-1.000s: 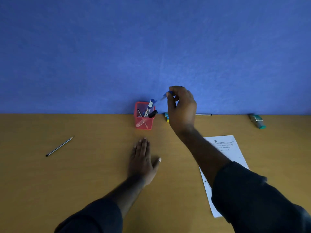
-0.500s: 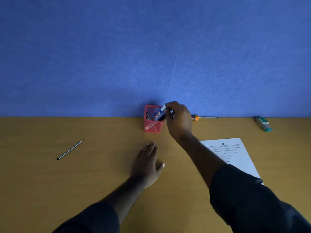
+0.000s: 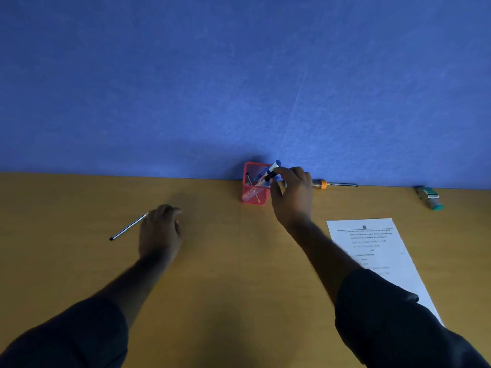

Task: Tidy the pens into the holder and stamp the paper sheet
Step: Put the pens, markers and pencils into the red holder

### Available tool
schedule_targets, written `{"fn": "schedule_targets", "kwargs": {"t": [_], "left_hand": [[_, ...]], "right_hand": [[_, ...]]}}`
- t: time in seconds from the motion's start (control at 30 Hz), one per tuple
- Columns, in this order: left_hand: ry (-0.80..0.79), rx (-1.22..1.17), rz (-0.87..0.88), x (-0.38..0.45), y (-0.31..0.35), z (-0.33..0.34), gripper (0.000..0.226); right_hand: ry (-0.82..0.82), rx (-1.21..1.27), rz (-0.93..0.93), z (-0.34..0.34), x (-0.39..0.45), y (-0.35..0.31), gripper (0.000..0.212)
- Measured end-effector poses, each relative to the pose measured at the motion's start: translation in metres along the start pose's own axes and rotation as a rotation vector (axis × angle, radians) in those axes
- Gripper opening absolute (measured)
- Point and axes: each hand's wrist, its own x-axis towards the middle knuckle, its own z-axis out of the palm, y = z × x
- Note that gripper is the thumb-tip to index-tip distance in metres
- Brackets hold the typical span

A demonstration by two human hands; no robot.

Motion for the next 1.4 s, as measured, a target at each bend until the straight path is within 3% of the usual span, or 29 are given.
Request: {"fn": "schedule_targets", "kwargs": {"t": [0.17,0.27,0.57,0.73,0.9,1.07,1.27,1.4], "left_hand": [[-0.055,0.05,-0.254,0.007,-0.03,-0.007,0.043],[-0.104,0.115,-0.333,0.005,-0.043,-0.008,0.036],[-0.087,0.132,-0.256,-0.001,-0.025,-0.008,0.02],[0.0,-0.245,-0.032,-0.002,0.018,-0.012,0.011],[0.014,-0.49,0.227,-0.014,0.082,-0.012,0.01],[0.007,-0.584,0.293,-0.027,0.116,-0.003,0.012],[-0.002,-0.632,0.266,-0.03,0.131,0.009,0.009],[-0.047,-0.388,0.174,-0.032,0.126,0.028,0.04]], "right_hand": [[0.058,0.004,-0.026,-0.003,-0.022,0.0,0.025],[0.044,-0.004,-0.019,-0.001,-0.034,0.0,0.024],[-0.072,0.029,-0.051,0.009,-0.066,-0.019,0.027],[-0.185,0.089,0.019,0.012,-0.074,-0.025,0.027],[-0.421,0.451,0.326,0.017,-0.07,-0.038,0.035],[-0.385,0.623,0.51,0.008,-0.062,-0.032,0.007],[-0.412,0.606,0.511,-0.011,-0.056,-0.014,0.008],[-0.191,0.583,0.485,-0.026,-0.034,-0.003,0.015]]}}
